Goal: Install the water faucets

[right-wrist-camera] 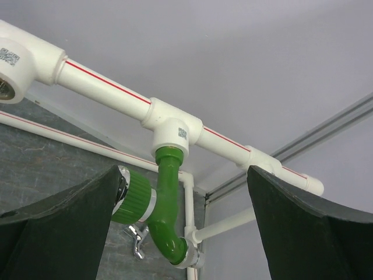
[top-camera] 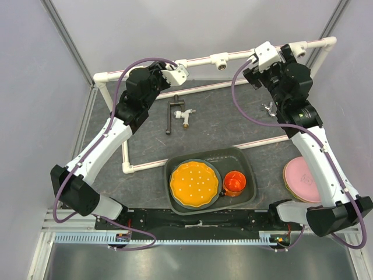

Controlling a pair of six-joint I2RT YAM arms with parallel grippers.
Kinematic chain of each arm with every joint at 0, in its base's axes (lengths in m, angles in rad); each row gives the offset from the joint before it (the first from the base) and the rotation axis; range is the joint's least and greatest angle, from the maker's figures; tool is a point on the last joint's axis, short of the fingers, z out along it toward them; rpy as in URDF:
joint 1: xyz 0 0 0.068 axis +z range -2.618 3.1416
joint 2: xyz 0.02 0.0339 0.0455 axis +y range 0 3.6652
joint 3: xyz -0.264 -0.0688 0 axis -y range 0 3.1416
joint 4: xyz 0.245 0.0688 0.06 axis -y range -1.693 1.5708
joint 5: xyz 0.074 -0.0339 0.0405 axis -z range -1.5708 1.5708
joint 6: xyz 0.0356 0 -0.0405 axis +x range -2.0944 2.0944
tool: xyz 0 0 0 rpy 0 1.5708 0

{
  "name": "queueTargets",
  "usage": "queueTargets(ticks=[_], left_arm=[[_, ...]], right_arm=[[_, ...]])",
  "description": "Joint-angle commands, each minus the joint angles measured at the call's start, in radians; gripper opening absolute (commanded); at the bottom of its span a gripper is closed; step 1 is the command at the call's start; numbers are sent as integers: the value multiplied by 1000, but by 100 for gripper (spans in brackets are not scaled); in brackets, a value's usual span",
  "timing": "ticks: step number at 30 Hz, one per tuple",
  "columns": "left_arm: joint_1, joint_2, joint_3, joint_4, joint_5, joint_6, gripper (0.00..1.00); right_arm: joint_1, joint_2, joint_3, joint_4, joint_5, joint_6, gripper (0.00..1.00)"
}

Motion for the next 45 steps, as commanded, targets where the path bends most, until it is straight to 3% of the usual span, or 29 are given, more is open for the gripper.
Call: queueTargets(ticks=[1, 16, 24, 33, 39, 42, 43, 45], left_arm=[[-45, -9, -27, -88, 58, -60, 2], [-45, 4, -28, -88, 54, -56, 2], [-53, 2, -30, -85, 52, -56, 2], [-72, 4, -41, -77, 42, -40, 2], [-75, 13, -41, -73, 39, -40, 2], [-75, 14, -41, -73, 39, -40, 2], [-75, 13, -41, -72, 39, -40, 2], [-76, 14, -41, -73, 39, -40, 2]], right_arm=[[-4, 21, 17, -75, -57, -59, 98], [-3, -75, -66, -140, -183, 7, 98], [-4, -49, -126, -17, 49, -36, 98], [-4, 58, -98, 71, 49, -56, 94], [-4, 97, -101, 95, 93, -101, 83], [-4, 106, -109, 110, 112, -104, 68], [-4, 106, -117, 115, 112, -99, 57], [-4, 104, -121, 126, 98, -83, 44]])
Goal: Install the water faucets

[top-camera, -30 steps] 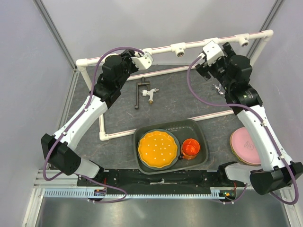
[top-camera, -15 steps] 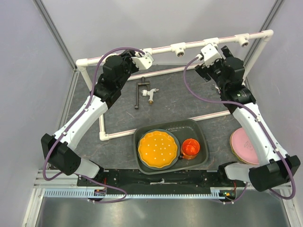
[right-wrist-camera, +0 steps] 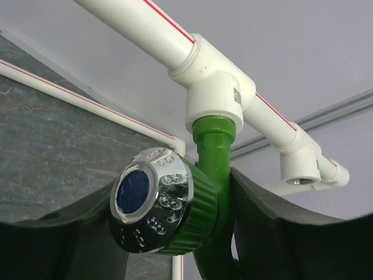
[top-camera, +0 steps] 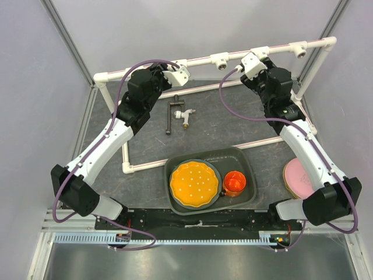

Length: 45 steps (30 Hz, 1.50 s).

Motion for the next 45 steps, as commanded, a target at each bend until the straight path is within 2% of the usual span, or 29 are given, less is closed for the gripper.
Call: queueTargets(ticks=[1, 3, 8, 12, 25, 28, 32, 33, 34, 35, 37, 38, 41, 44, 45], left_arm=[[-56, 14, -31, -90, 76, -54, 2], [-57, 15, -31, -90, 76, -52, 2], [-60, 15, -31, -90, 76, -54, 2], [-62, 15, -31, -90, 76, -52, 2], [-63, 6, -32, -89, 78, -54, 2], [-63, 6, -32, -89, 76, -52, 2], [-65, 1, -32, -90, 78, -52, 2], [-65, 3, -32, -89, 79, -54, 2], [-66, 3, -31, -89, 79, -54, 2], [-65, 3, -32, -90, 79, -54, 2], [-65, 3, -34, -86, 82, -52, 2], [-65, 4, -34, -86, 84, -55, 2], [-66, 8, -32, -84, 84, -57, 2], [-68, 11, -32, -84, 82, -57, 2], [-68, 11, -32, -86, 81, -57, 2]], right_arm=[[-4, 3, 1, 56, 6, 79, 35], [-2, -2, 7, 52, -37, 119, 23], [-2, -20, 24, 49, -124, 314, 1], [-1, -26, 24, 79, -138, 423, 0], [-2, -34, 54, 90, -39, 647, 0], [-1, -36, 62, 89, -22, 664, 0], [-2, -54, 59, 90, -87, 617, 1], [-2, -68, 55, 90, -104, 601, 8], [-1, -72, 53, 90, -120, 572, 22], [-2, -81, 50, 86, -138, 561, 47], [-2, -100, 53, 61, -147, 540, 61], [-2, -106, 56, 52, -150, 520, 74], [-4, -141, 53, 29, -160, 506, 89], [-2, -183, 45, 15, -172, 506, 98], [-1, -203, 42, 9, -178, 507, 98]])
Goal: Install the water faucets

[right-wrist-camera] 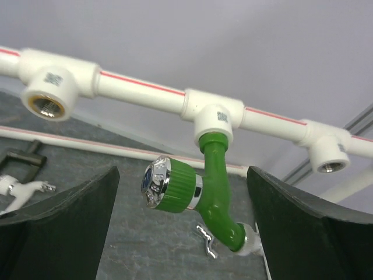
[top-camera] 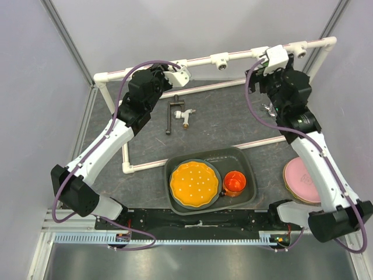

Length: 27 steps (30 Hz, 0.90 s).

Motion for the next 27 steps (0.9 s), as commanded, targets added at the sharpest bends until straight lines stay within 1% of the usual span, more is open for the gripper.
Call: queueTargets(ticks=[1, 5, 12, 15, 16, 17, 19, 22, 23, 25, 26, 27], left_arm=[[-56, 14, -27, -85, 99, -62, 2], [-57, 12, -27, -85, 96, -62, 2], [-62, 12, -24, -82, 102, -73, 2], [-63, 15, -19, -80, 113, -88, 4], [-63, 14, -18, -80, 115, -96, 5], [-63, 15, -12, -79, 116, -108, 7], [-63, 12, -4, -74, 116, -128, 8], [-63, 1, 13, -60, 118, -186, 16], [-63, -3, 21, -56, 118, -226, 22], [-63, -20, 27, -36, 118, -264, 29], [-63, -29, 33, -33, 119, -299, 36], [-63, -35, 35, -26, 119, -318, 39]], right_arm=[[3, -102, 24, 25, -64, 76, 98], [3, -153, 7, 2, -79, 94, 98], [3, -319, -77, -5, -89, 121, 98], [2, -420, -155, 24, -122, 122, 98], [5, -447, -208, 40, -127, 130, 98], [3, -504, -233, 71, -124, 133, 98], [5, -555, -287, 82, -109, 143, 98], [3, -644, -338, 85, -55, 148, 98], [3, -687, -350, 84, -43, 150, 98], [3, -759, -396, 84, 5, 151, 98], [5, -780, -411, 82, 20, 147, 98], [5, -806, -427, 81, 58, 144, 98]])
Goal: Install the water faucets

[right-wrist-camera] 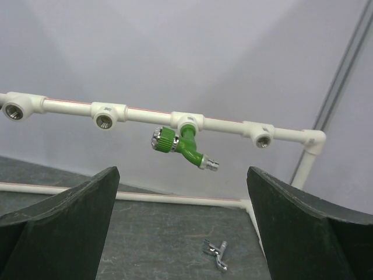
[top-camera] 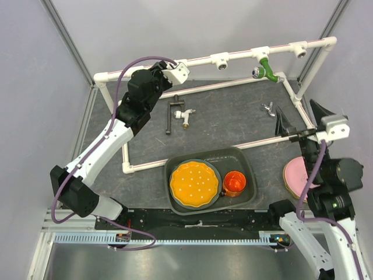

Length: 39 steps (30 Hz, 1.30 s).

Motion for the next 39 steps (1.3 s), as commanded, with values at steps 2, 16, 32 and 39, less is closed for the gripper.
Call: queueTargets(ticks=[2, 16, 32, 39], left_arm=[[-59, -53, 35, -24, 119, -280, 49], [65, -183, 71, -17, 154, -817, 87], [308, -756, -378, -90, 53, -1041, 94], [306, -1194, -753, -53, -88, -964, 97]], right_arm=[[2, -158, -111, 35, 149, 13, 98], [3, -472, -368, 4, 368, 16, 98], [12, -523, -362, -215, 448, 171, 98], [17, -523, -381, -240, 523, 212, 98]])
